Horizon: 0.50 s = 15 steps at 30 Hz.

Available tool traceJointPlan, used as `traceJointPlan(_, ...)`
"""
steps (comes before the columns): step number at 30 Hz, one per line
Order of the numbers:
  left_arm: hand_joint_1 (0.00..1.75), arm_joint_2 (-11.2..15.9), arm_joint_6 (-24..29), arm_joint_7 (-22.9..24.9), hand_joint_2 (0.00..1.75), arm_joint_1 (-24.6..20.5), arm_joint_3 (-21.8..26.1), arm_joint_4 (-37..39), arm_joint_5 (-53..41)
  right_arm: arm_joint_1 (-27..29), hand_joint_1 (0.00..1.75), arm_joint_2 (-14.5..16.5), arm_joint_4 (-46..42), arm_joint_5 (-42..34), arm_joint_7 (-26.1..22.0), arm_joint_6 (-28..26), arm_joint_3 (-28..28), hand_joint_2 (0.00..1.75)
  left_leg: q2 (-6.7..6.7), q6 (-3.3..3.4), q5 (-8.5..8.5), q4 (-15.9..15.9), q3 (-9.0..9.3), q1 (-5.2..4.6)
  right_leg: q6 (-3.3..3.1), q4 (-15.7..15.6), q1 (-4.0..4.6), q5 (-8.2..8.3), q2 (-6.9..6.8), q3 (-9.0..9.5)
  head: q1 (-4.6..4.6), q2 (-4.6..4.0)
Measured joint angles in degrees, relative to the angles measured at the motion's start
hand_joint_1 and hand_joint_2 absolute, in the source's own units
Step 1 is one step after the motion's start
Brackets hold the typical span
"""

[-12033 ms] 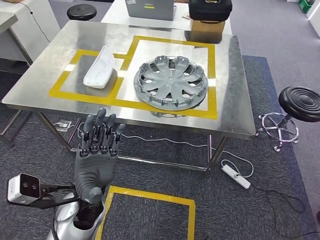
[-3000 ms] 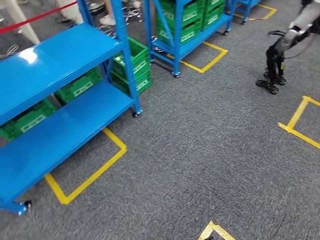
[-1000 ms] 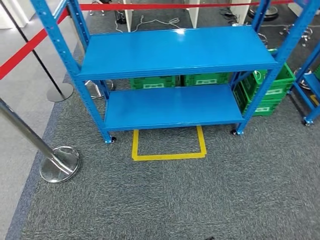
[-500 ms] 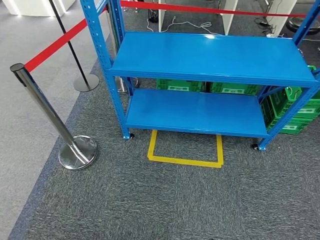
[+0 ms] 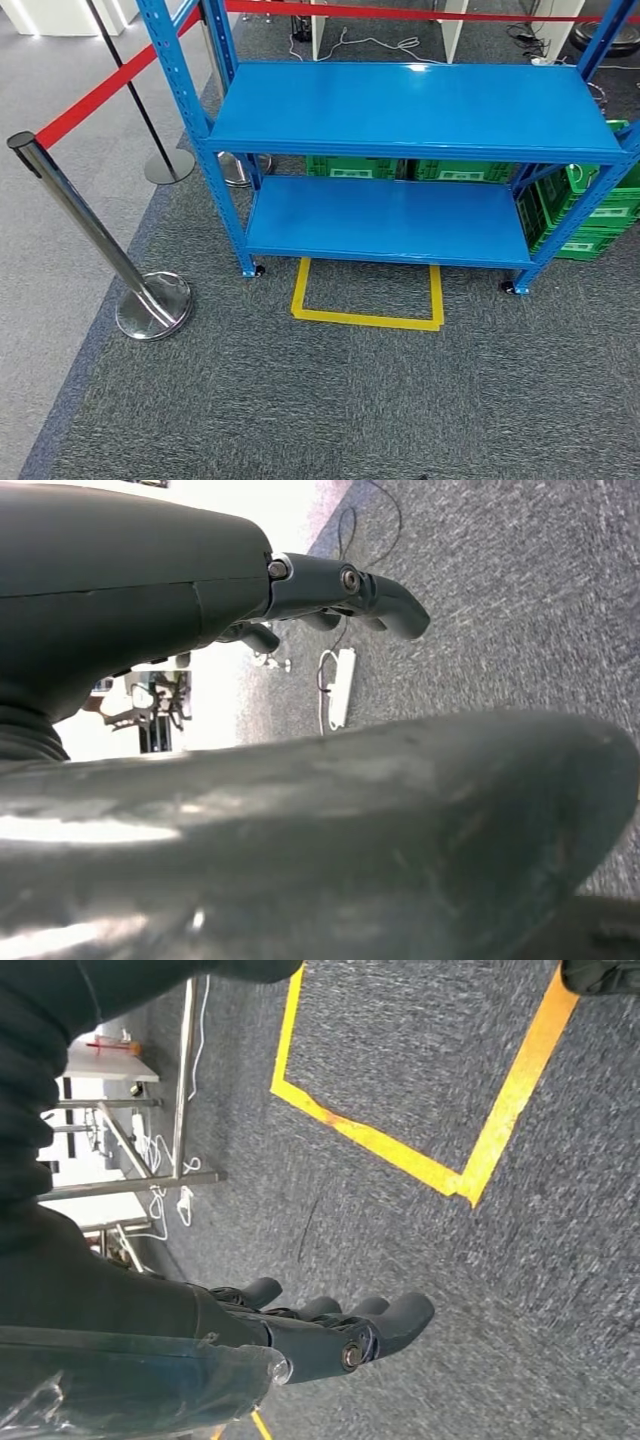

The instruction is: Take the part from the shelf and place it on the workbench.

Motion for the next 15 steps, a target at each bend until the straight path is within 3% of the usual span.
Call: traceJointPlan(15, 0.00, -0.2, 0.2, -0.1, 0.00, 0.0, 0.0, 0.0, -0.6, 0.0, 0.00, 0.0, 0.0, 0.2, 0.7, -0.1, 0.5, 1.75, 0.00, -0.02, -0.05, 0.0, -0.03, -0.27, 0.32, -0.4, -0.31, 0.21, -0.01, 0.19, 0.01, 0.00)
